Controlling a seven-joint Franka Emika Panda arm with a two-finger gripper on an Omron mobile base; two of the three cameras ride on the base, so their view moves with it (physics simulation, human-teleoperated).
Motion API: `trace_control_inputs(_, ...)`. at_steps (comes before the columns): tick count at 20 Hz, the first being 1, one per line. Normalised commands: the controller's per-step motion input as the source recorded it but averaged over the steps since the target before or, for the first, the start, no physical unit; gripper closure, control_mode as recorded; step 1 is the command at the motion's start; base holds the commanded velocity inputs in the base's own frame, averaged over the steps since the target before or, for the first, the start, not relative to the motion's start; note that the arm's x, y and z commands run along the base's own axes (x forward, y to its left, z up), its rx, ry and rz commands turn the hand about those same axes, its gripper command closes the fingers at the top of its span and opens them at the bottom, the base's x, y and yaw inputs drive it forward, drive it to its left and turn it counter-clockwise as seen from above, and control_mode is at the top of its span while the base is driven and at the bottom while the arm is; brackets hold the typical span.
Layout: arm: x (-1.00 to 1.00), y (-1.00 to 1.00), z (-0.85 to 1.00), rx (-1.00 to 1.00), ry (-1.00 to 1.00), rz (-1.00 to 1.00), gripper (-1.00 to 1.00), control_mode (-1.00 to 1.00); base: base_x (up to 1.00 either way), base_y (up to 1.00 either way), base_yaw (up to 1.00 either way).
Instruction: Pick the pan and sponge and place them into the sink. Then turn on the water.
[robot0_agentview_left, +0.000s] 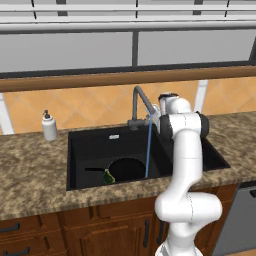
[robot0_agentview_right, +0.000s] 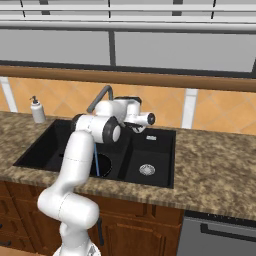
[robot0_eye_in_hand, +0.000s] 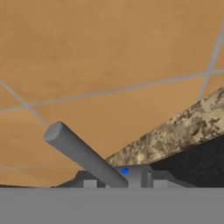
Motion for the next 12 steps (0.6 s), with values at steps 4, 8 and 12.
trace_control_inputs(4, 0.04, -0.04, -0.14, 0.05, 0.09, -0.07, 1.0, -1.0, 0.0, 0.0, 0.0)
trace_control_inputs(8, 0.0, 0.0, -0.02, 0.0, 0.0, 0.0, 1.0, -1.0, 0.0, 0.0, 0.0)
trace_control_inputs(12, 0.0, 0.0, 0.0, 0.0, 0.0, 0.0, 1.0, -1.0, 0.0, 0.0, 0.0)
